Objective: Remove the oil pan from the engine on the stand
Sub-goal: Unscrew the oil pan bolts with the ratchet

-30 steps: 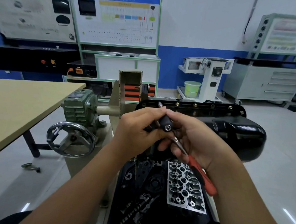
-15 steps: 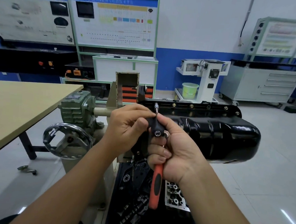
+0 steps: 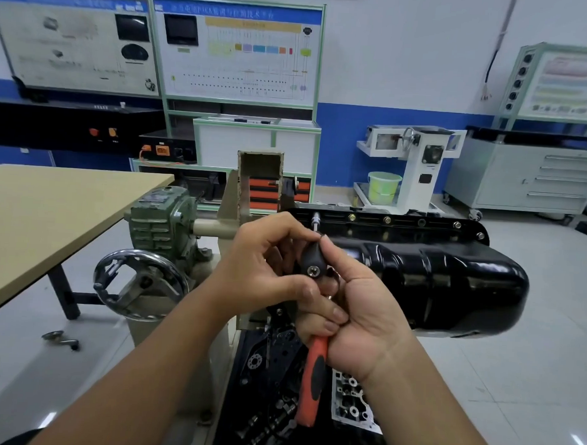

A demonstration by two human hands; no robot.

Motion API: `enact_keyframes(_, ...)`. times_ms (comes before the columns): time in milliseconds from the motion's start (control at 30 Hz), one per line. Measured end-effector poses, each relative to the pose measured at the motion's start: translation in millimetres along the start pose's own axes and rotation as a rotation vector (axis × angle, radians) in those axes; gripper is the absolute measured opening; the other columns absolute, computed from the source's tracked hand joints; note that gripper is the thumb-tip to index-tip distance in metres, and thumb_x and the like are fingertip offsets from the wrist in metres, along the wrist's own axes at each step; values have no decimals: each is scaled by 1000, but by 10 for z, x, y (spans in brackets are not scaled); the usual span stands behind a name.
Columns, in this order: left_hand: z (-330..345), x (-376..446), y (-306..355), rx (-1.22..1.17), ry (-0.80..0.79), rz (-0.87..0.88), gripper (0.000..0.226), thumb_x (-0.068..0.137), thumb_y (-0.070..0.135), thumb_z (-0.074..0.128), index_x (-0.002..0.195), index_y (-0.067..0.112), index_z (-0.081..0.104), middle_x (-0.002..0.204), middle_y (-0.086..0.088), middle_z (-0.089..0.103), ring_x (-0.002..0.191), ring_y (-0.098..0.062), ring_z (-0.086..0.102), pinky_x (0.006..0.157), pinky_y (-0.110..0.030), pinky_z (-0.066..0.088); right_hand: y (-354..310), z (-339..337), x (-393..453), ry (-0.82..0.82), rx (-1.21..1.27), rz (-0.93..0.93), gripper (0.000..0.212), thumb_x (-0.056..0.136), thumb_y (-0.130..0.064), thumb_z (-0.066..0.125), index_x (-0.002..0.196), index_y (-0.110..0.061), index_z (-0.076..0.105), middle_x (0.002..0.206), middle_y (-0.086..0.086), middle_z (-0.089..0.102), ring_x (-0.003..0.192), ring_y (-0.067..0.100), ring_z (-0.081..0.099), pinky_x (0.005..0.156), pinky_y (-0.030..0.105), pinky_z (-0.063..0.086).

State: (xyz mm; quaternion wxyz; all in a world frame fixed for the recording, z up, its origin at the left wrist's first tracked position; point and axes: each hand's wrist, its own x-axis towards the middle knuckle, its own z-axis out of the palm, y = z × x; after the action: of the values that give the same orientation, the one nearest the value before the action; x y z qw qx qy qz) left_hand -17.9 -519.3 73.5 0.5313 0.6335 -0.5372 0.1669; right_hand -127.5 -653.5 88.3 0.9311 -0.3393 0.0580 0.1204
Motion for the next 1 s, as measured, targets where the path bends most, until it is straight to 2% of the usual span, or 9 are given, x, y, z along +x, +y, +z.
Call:
enact_keyframes(100,3,-13,7,-21,-40,-31,65,91,63,65,121,6,69,94,-9,68,83,-33,66,69,-46,51,20,36,23,39,-21,-13,38,84,-51,75,71,-19,59,53,-9,37,29,4,26,31,17,18)
enact_keyframes(233,-31,36,36,70,-83,-28,59,93,63,61,119,11,71,94,4,66,83,-18,64,71,-26,45,6,7,26,-14,-46,18,40,87,-57,70,75,-20,60,54,-9,42,30,5,28,33,16,20)
enact_keyframes(333,-38,29,23,69,-81,-43,59,91,65,61,115,12,71,95,5,66,84,-15,64,72,-25,46,-20,-65,18,-114,-11,40,35,94,-44,59,95,-11,70,60,-6,45,32,7,30,36,17,21)
enact_keyframes(500,-6,65,33,-22,-65,-110,47,88,59,68,108,16,67,84,11,62,71,-12,60,63,-27,47,-46,-41,33,-135,55,50,30,89,-39,67,75,-13,59,59,-8,43,31,6,32,32,20,24)
enact_keyframes(633,-14,106,51,26,-104,-74,45,88,45,65,124,19,67,85,9,60,74,-12,57,66,-25,44,-61,45,42,-67,17,33,28,88,-42,70,77,-17,65,56,-7,45,31,5,31,33,18,22)
enact_keyframes(733,-18,97,58,70,-114,-58,46,88,45,62,120,14,70,94,10,67,84,-12,63,73,-26,45,-48,42,55,-53,18,21,34,90,-43,68,76,-13,69,57,-5,46,33,6,32,34,18,22)
enact_keyframes(833,-39,80,23,35,-136,-99,51,88,47,66,120,9,70,101,6,68,92,-15,66,79,-25,46,21,-22,77,-109,34,-36,32,94,-41,57,91,-11,66,60,-3,48,33,8,32,37,18,22)
enact_keyframes(933,-103,48,-18,-105,-165,-166,65,87,64,69,126,12,68,99,-3,66,89,-23,66,75,-34,51,94,-62,115,-206,82,-59,29,93,-39,56,102,-12,63,64,-1,56,32,7,32,36,19,21)
enact_keyframes(1000,-127,50,-34,-140,-165,-191,67,84,70,69,125,17,68,95,-21,59,84,-41,60,68,-50,50,123,-57,148,-254,133,-48,31,93,-41,58,103,-12,64,65,-1,58,30,5,32,34,18,21)
